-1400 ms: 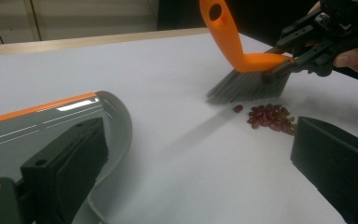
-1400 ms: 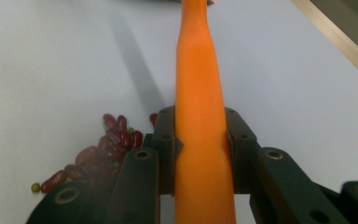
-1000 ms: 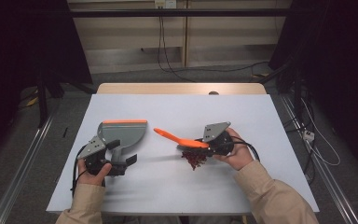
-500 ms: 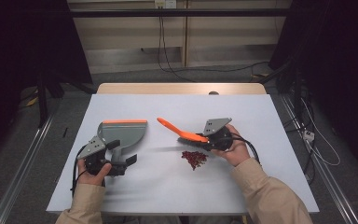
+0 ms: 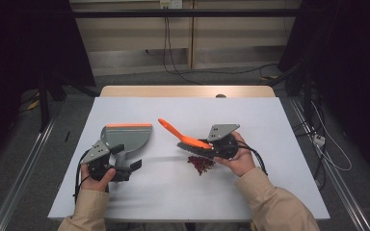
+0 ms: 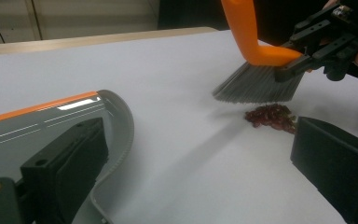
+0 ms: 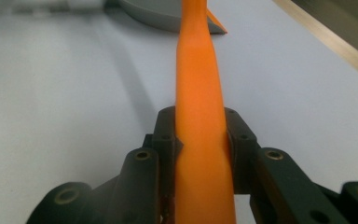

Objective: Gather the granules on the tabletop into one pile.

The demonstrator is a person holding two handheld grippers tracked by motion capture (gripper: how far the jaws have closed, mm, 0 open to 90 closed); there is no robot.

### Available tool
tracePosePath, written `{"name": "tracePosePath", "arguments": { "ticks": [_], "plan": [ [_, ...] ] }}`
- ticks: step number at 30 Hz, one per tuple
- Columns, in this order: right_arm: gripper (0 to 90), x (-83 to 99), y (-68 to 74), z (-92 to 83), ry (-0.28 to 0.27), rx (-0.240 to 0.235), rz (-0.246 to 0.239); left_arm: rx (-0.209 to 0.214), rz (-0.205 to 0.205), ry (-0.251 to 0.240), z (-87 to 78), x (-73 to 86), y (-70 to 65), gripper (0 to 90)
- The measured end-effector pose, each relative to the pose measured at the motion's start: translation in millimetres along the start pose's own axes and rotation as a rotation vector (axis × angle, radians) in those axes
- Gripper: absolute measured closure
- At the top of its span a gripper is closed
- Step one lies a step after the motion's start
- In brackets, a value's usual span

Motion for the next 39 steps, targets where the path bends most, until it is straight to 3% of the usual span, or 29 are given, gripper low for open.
{"name": "tracePosePath", "arguments": {
  "ticks": [11, 14, 20, 23, 26, 31, 39],
  "plan": [
    [71.3, -6.0, -5.5, -7.9, -0.038, 0.011, 0.065, 0.003, -0.004, -0.002, 0.4, -0.1, -0.3, 3.6],
    [71.3, -6.1, -12.5, -7.0, -0.008, 0.046, 0.055, 0.004, -0.001, -0.001, 0.0, 0.0, 0.0, 3.6],
    [71.3, 10.2, -31.4, 7.2, 0.053, 0.067, 0.086, 0.006, -0.008, -0.004, -0.3, 0.2, 0.2, 3.6],
    [71.3, 11.0, -28.5, 13.9, 0.042, 0.057, 0.09, 0.005, -0.005, -0.004, -0.6, 0.0, 0.4, 3.6],
    [71.3, 7.6, -21.7, 15.1, 0.051, 0.047, 0.062, 0.003, -0.005, -0.002, -1.0, 0.3, 0.7, 3.6],
    [71.3, 5.3, -13.0, 12.1, 0.05, 0.022, 0.036, 0.002, -0.003, -0.004, -1.3, 0.0, 0.6, 3.6],
    [71.3, 4.6, -6.0, 6.5, 0.036, -0.007, 0.037, 0.002, 0.0, -0.002, -0.7, 0.0, -0.2, 3.6]
  ]
}}
Point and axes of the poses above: each handheld gripper's, and its own axes: z roughly forward along the jaws, x roughly out of its underside, y roughly to its left, the point moved 2 cm from there along z, roughly forward along the jaws, and after that the axes turned 14 degrees about y, right-handed, at the moved point
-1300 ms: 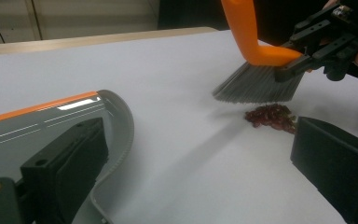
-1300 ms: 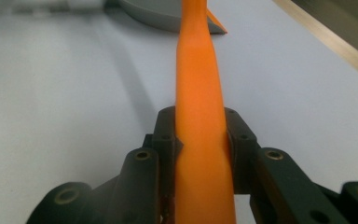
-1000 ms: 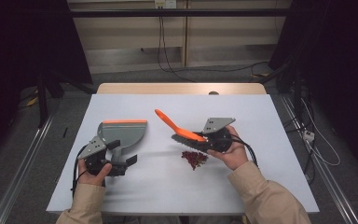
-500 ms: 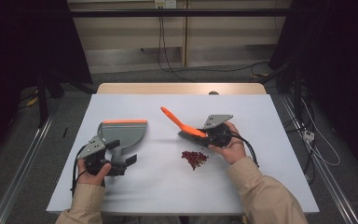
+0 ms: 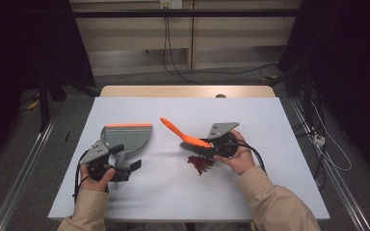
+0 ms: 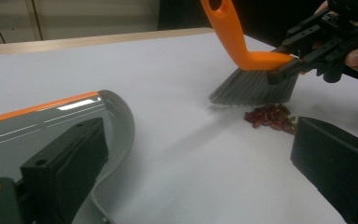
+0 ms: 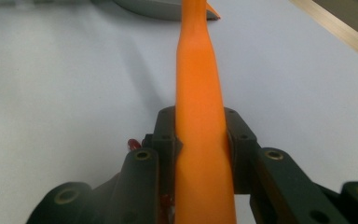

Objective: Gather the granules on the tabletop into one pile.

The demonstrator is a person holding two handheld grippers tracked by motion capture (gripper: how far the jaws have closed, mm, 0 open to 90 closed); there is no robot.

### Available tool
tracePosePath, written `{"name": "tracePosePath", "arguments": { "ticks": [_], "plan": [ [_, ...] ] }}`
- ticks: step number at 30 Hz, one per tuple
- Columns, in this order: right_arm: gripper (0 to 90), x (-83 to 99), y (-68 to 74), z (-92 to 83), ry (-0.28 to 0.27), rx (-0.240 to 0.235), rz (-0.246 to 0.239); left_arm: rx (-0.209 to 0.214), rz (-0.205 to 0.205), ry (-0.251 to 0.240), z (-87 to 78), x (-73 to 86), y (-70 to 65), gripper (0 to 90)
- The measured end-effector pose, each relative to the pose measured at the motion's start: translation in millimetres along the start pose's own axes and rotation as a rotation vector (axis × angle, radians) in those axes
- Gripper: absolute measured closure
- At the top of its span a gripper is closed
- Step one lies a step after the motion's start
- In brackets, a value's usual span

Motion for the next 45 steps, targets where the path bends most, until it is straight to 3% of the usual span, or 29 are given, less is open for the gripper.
{"name": "tracePosePath", "arguments": {
  "ticks": [7, 11, 14, 17, 21, 23, 25, 29, 36, 45],
  "plan": [
    [71.3, -3.5, 5.8, -3.1, -0.036, -0.01, 0.016, 0.0, 0.001, 0.001, 0.0, 0.1, -0.1, 3.6],
    [71.2, -3.7, 3.8, -9.7, -0.063, -0.002, 0.082, -0.001, -0.001, -0.001, -0.7, -0.1, -0.2, 3.6],
    [71.3, -1.8, 2.9, -18.8, -0.048, 0.07, 0.173, -0.002, 0.001, 0.001, -1.3, -0.1, -0.1, 3.6],
    [71.2, 4.5, 3.1, -26.3, -0.043, 0.154, 0.324, 0.001, -0.003, -0.006, -1.6, -0.4, -0.4, 3.6],
    [71.3, 18.3, 6.9, -30.5, 0.019, 0.279, 0.525, 0.004, -0.002, -0.014, -2.9, -0.7, -0.5, 3.6],
    [71.3, 24.9, 9.9, -30.6, 0.029, 0.304, 0.615, 0.006, -0.001, -0.015, -3.2, -1.0, -0.4, 3.7],
    [71.3, 28.0, 15.4, -30.0, 0.053, 0.365, 0.656, 0.008, 0.0, -0.016, -3.1, -1.7, -1.1, 3.6],
    [71.3, 28.5, 27.1, -26.1, 0.071, 0.455, 0.694, 0.011, 0.009, -0.02, -3.1, -3.5, -3.4, 3.6],
    [71.3, 17.0, 45.6, -12.2, 0.063, 0.487, 0.715, 0.01, 0.014, -0.019, -4.1, -3.8, -6.3, 3.6],
    [71.2, 9.4, 52.3, -6.7, 0.057, 0.496, 0.739, 0.005, 0.014, -0.019, -5.0, -3.7, -6.2, 3.6]
  ]
}}
Point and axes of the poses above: each handheld gripper's, and its own axes: z roughly forward along the jaws, x roughly out of its underside, y roughly to its left, the point moved 2 cm from there along z, roughly forward along the jaws, and after that the axes turned 14 degrees about y, right-handed, at the moved point
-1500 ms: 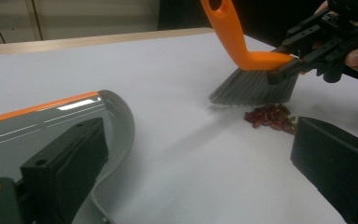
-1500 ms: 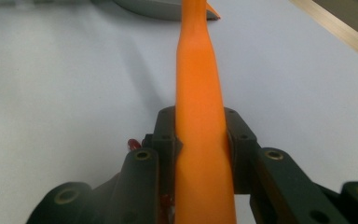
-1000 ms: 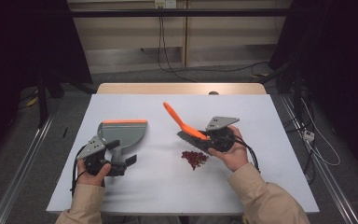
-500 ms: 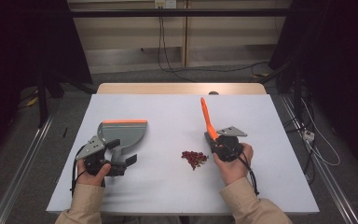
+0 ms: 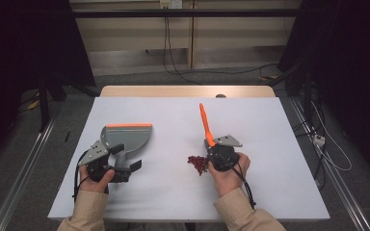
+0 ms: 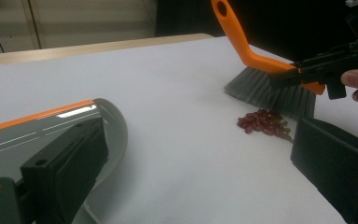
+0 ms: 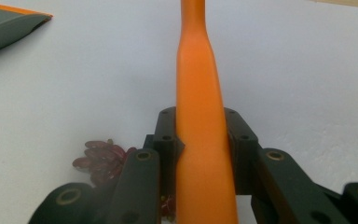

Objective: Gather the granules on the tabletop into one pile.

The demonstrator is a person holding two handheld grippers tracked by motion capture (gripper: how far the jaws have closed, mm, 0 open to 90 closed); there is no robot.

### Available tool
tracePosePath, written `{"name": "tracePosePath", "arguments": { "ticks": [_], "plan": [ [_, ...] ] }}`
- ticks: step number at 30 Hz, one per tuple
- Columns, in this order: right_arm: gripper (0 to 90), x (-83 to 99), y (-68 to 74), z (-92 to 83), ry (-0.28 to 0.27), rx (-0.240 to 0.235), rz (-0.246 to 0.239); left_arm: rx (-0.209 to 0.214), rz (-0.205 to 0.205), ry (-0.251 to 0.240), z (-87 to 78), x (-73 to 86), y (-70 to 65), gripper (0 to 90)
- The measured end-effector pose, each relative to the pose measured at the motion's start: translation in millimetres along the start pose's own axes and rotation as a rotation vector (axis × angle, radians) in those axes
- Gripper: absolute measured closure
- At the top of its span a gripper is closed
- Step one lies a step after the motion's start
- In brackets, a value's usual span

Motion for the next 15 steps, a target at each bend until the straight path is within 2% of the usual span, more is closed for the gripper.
{"name": "tracePosePath", "arguments": {
  "ticks": [15],
  "plan": [
    [71.2, -1.7, 10.3, 0.0, 0.002, -0.033, -0.01, 0.003, 0.003, -0.002, -0.3, -1.1, -0.5, 3.6]
  ]
}}
Point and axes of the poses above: each handheld gripper's, and its own axes: z roughly forward along the jaws, x roughly out of its underside, y roughly to its left, the point moved 2 cm from there along z, roughly forward along the jaws, and after that the axes turned 14 degrees about y, right-handed, at the moved point
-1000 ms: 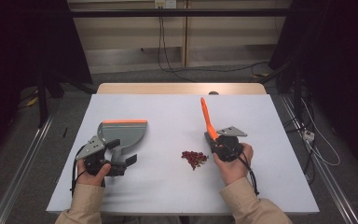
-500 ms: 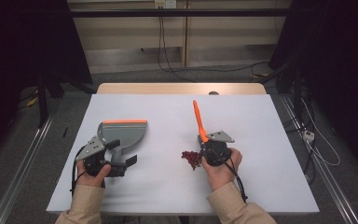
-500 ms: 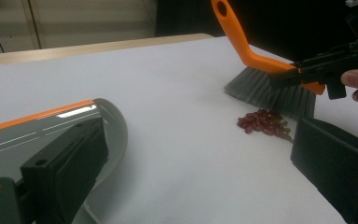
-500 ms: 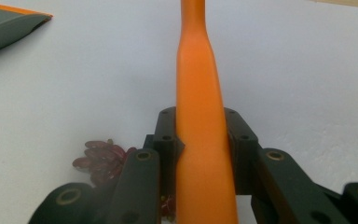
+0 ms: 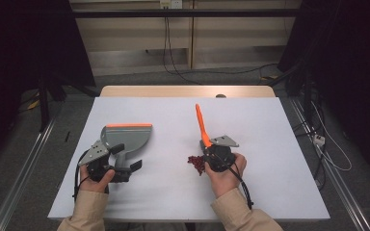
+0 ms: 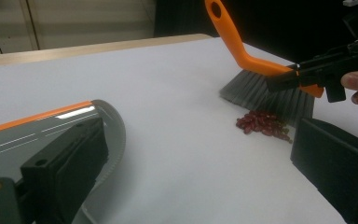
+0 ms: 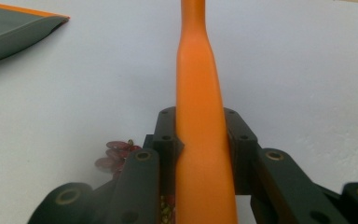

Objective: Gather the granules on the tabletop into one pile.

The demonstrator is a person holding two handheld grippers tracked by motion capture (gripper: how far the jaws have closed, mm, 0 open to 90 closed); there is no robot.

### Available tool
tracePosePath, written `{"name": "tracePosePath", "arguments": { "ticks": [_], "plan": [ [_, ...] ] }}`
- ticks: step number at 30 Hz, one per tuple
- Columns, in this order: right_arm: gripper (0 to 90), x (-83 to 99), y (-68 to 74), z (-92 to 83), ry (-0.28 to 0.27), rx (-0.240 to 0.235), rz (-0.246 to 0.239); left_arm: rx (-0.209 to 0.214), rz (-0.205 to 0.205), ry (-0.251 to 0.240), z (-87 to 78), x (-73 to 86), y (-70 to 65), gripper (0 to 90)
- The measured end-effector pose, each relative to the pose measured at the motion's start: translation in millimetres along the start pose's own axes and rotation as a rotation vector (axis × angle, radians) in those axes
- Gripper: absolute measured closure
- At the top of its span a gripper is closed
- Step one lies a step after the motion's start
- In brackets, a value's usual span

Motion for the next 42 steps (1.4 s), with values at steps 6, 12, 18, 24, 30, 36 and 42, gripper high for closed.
{"name": "tracePosePath", "arguments": {
  "ticks": [6, 12, 18, 24, 30, 36, 42],
  "plan": [
    [71.3, -2.4, 3.1, 0.5, 0.0, -0.036, 0.016, 0.001, -0.003, -0.004, -0.2, 0.1, 0.0, 3.6],
    [71.3, -5.3, 3.2, 0.3, -0.003, -0.025, 0.005, 0.0, -0.003, 0.0, -0.5, 0.6, 0.5, 3.6],
    [71.3, -7.6, -5.2, -2.2, -0.004, -0.037, 0.014, -0.003, -0.002, 0.002, -0.4, 0.8, 1.2, 3.6],
    [71.3, -8.2, -11.2, -4.9, -0.011, -0.057, 0.012, -0.008, -0.01, -0.002, -1.6, 0.9, 2.2, 3.6],
    [71.3, -8.0, -21.4, -6.2, -0.018, -0.069, -0.007, -0.01, -0.021, 0.009, -2.6, 1.4, 2.8, 3.6],
    [71.3, -6.2, -40.6, -10.7, -0.02, -0.097, -0.024, -0.036, -0.033, 0.03, -5.5, 1.0, 4.7, 3.6],
    [71.3, -2.9, -59.3, -15.0, -0.026, -0.133, -0.06, -0.069, -0.068, 0.063, -5.9, 2.3, 8.7, 4.2]
  ]
}}
Point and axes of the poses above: each handheld gripper's, and its own axes: z roughly forward along the jaws, x roughly out of its underside, y roughly to its left, the point moved 2 cm from there along z, roughly forward along the jaws, and after that the axes turned 14 degrees about y, right-handed, at the moved point
